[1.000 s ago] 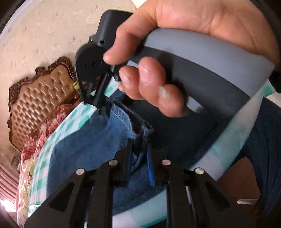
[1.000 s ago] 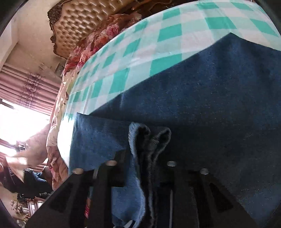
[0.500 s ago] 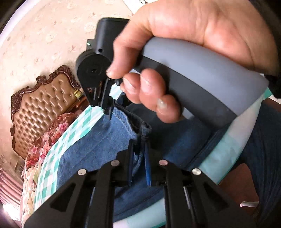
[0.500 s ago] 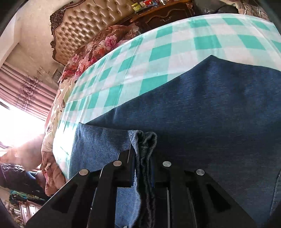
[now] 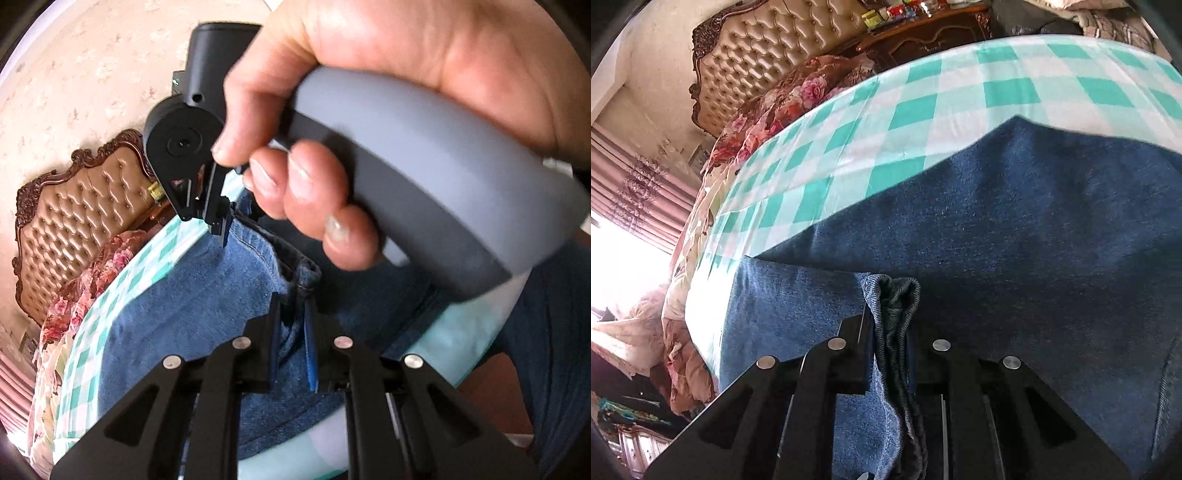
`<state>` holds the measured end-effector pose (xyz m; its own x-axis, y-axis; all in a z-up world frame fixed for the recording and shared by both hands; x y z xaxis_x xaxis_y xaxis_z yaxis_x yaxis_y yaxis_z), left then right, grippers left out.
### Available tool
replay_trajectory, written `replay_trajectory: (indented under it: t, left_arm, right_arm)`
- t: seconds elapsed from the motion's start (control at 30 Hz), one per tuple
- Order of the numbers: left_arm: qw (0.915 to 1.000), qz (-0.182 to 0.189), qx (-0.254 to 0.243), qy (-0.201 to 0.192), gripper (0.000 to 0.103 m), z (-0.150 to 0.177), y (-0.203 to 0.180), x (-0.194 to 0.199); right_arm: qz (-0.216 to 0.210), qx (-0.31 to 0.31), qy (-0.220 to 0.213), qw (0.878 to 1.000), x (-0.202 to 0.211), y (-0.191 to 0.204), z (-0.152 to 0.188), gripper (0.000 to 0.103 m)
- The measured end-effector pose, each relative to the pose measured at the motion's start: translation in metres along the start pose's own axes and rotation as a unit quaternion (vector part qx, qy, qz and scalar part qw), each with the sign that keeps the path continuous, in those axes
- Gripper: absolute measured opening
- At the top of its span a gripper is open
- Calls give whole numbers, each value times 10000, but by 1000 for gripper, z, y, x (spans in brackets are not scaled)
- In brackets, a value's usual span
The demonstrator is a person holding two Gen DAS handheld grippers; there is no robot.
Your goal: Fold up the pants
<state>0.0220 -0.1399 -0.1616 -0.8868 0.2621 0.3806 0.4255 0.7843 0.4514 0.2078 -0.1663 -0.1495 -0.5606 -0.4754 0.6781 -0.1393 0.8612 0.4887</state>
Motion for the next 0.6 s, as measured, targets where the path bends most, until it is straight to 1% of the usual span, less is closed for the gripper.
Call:
replay_trajectory:
  t: [0.07,0.13,0.2,0.23,0.27,0.3,0.37,0.4,0.43,0.47,0.5,0.53,0.57,0.6]
  left_arm:
    - [10000,28,61,-5,12,-2,1,-2]
    - [9999,115,46,72,12,2,-5,-8]
    - [9997,211,114,54,15,4,-7,-9]
    - [9991,324,262,52,21,4,-2,-8]
    - [9977,456,488,58,36,3,4,-4]
    - [9963,479,711,28,48,2,13,1]
    - [9893,314,1422,-97,52,3,50,23]
    - [9860,274,1644,-92,52,6,63,29]
    - [9785,110,2058,-79,53,12,90,39]
    - [9699,-151,2432,-14,53,20,116,44]
    - [9637,-366,2645,79,53,27,133,45]
    - [9536,-683,2914,339,53,38,158,42]
    - [9455,-838,3098,553,53,48,176,35]
    - [9343,-887,3341,871,58,62,195,24]
  right_arm:
    - [32,97,-83,9999,7,3,-3,14]
    - [106,96,-21,9999,3,-1,-3,14]
    - [200,75,34,9998,-2,-7,2,14]
    - [306,172,10,9994,-5,-9,5,14]
    - [347,223,-29,9991,-5,-9,7,16]
    - [401,275,-108,9988,-4,-8,7,24]
    - [661,423,-301,9965,5,-7,6,38]
    - [881,545,-484,9934,12,-5,4,43]
    - [1171,730,-753,9876,22,-1,3,47]
    - [1349,898,-957,9821,31,4,3,57]
    - [1464,1071,-1133,9769,39,11,4,66]
    - [1570,1285,-1314,9703,47,21,7,69]
    - [1617,1471,-1400,9657,50,33,12,71]
    - [1614,1572,-1410,9640,50,40,16,77]
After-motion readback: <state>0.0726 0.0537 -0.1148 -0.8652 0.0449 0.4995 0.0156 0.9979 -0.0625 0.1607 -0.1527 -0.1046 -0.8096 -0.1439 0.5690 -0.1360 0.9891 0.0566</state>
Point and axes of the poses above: each gripper's, at about its wrist camera, not at the fingertips, and x roughly against the way its jaws point, y to its left, z to its underside, the point moved 3 cm from there along -x, roughly the way its jaws point, and after that the axes turned 13 degrees about -y, right-handed, at the moved point
